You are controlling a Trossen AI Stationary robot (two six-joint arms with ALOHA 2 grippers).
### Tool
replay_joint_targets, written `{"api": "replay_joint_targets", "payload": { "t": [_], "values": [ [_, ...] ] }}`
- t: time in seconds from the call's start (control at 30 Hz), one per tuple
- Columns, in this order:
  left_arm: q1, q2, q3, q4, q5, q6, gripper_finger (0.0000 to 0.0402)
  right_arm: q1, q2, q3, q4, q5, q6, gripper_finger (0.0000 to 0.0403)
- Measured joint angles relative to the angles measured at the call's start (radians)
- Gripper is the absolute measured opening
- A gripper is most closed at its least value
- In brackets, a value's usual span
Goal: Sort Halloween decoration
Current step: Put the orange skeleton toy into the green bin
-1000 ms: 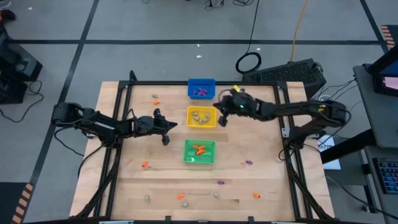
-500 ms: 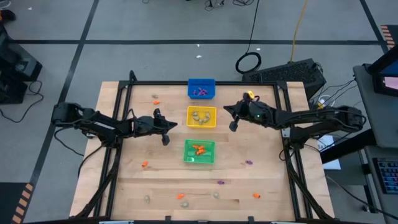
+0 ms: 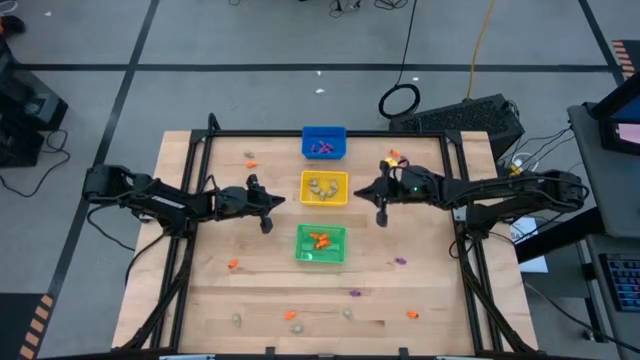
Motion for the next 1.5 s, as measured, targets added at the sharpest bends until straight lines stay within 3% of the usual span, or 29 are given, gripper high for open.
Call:
{"api": "replay_joint_targets", "payload": {
  "t": [0.07,0.3,1.1,1.5],
  "values": [
    [0.0,0.0,0.0,-0.002,0.0,0.0,0.0008,0.0,0.0,0.0,-0.001,-0.051,-0.007,0.0],
    [0.0,0.0,0.0,-0.003,0.0,0.0,0.0008,-0.007,-0.024,-0.034,0.008,-0.053,-0.02,0.0],
    [0.0,0.0,0.0,-0.006,0.0,0.0,0.0008,-0.009,-0.568,-0.332,0.013,0.028,0.004,0.0],
    [0.0,0.0,0.0,-0.007,0.0,0.0,0.0008,-0.009,-0.652,-0.342,-0.085,0.027,0.021,0.0]
  ]
}}
